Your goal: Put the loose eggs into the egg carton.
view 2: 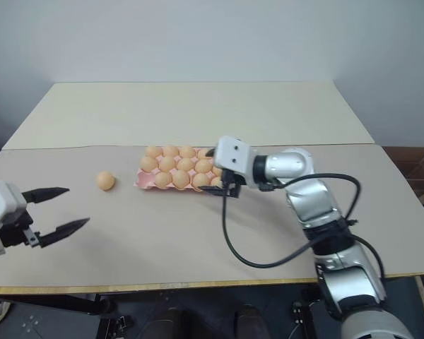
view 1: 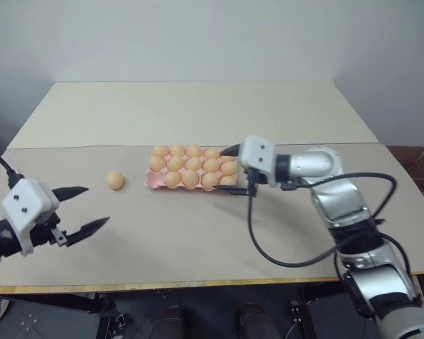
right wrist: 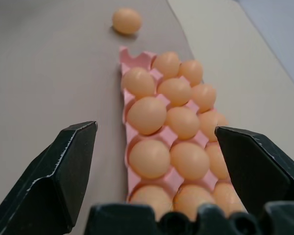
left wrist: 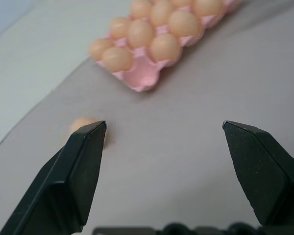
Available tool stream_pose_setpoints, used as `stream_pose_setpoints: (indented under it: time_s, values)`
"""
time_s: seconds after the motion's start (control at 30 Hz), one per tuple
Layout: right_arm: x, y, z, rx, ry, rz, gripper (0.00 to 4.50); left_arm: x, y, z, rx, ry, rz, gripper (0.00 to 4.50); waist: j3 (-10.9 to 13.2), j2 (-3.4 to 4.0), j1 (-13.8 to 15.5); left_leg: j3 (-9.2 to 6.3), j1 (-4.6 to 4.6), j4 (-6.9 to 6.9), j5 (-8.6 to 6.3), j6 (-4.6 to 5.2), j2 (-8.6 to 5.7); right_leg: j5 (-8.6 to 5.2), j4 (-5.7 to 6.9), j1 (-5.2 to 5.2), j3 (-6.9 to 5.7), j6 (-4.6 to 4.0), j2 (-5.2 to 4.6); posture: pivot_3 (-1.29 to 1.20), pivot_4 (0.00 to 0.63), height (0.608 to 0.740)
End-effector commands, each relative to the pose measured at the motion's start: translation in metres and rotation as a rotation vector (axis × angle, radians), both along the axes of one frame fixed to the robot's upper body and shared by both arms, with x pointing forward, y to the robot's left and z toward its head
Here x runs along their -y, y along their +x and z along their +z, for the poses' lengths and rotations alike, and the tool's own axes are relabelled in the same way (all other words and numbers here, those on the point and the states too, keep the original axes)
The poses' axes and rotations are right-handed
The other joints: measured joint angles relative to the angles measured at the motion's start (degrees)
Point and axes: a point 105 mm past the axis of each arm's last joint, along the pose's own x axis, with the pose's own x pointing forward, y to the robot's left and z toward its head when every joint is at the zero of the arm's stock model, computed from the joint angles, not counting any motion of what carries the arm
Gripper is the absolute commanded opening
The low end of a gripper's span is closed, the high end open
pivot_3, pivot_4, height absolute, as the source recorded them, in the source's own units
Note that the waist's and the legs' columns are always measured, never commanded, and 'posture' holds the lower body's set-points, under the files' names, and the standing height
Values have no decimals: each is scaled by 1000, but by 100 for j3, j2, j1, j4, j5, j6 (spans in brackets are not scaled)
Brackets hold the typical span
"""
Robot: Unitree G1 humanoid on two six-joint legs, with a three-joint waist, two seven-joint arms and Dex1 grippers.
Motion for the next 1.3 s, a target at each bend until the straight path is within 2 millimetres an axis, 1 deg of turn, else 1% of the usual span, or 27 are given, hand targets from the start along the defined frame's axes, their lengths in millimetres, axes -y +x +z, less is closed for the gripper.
stream_pose_setpoints:
  time_s: [0.03,0.17,0.3,0.4,0.47,0.6,0.73,0.8,0.9,0.97,1.07,1.17,1.3]
  values:
    - [12,-14,12,14,-11,31,4486,-7,3,2,20,24,45,4130,0,0,2,0,-2,0,0,0,0,0,0,-2,0,0,0,0,150,740]
    - [24,-25,12,-10,-45,41,4486,-3,-2,1,9,16,26,4130,1,-1,4,0,-6,0,0,0,4,0,-2,-4,1,0,-5,0,150,740]
    - [27,-30,13,-20,-53,36,4486,-1,-2,-1,7,16,24,4130,1,-2,16,-2,2,0,0,0,6,0,0,4,0,0,-5,0,150,740]
    - [27,-31,14,-17,-49,25,4486,-1,3,-2,17,-1,48,4130,0,-2,22,-1,1,0,0,0,6,0,-2,4,1,0,-6,0,150,740]
    - [26,-31,17,-15,-43,19,4486,-7,13,2,50,-36,134,4130,1,-2,36,-2,-2,0,0,0,5,0,-3,3,0,0,-6,0,150,740]
    - [24,-34,23,-9,-28,13,4486,-16,42,6,103,-156,339,4130,0,-4,119,-7,-2,4,1,1,0,0,1,6,-3,0,-7,0,150,740]
    - [24,-36,23,-13,-23,-1,4486,-21,60,7,114,-257,439,4130,-2,-9,159,-6,-9,9,1,1,-6,1,0,2,-3,1,-5,0,150,740]
    - [25,-38,23,-13,-22,-14,4486,-23,73,2,103,-297,475,4130,-2,-9,170,-6,-15,9,1,1,-7,1,0,-3,-3,2,-6,0,150,740]
    - [27,-39,23,-17,-17,-33,4486,-23,88,-11,79,-287,504,4130,-3,-10,177,-8,-12,10,1,1,-9,1,2,-1,-5,1,-6,0,150,740]
    - [28,-39,22,-21,-15,-46,4486,-19,103,-20,69,-328,518,4130,-3,-10,180,-7,-12,11,1,1,-11,1,1,1,-4,1,-7,0,150,740]
    - [30,-39,21,-18,-21,-64,4486,-14,115,-26,53,-369,515,4130,-4,-13,181,-9,-17,17,1,1,-12,1,1,0,-8,2,-7,0,150,740]
    - [32,-39,20,-13,-22,-88,4486,0,127,-33,50,-371,454,4130,-4,-15,181,-9,-22,17,1,1,-13,1,1,-4,-8,2,-8,0,150,740]
    - [36,-38,18,-5,-32,-118,4486,12,141,-41,31,-384,420,4130,-4,-15,184,-9,-22,20,1,1,-13,1,2,-3,-8,2,-9,0,150,740]
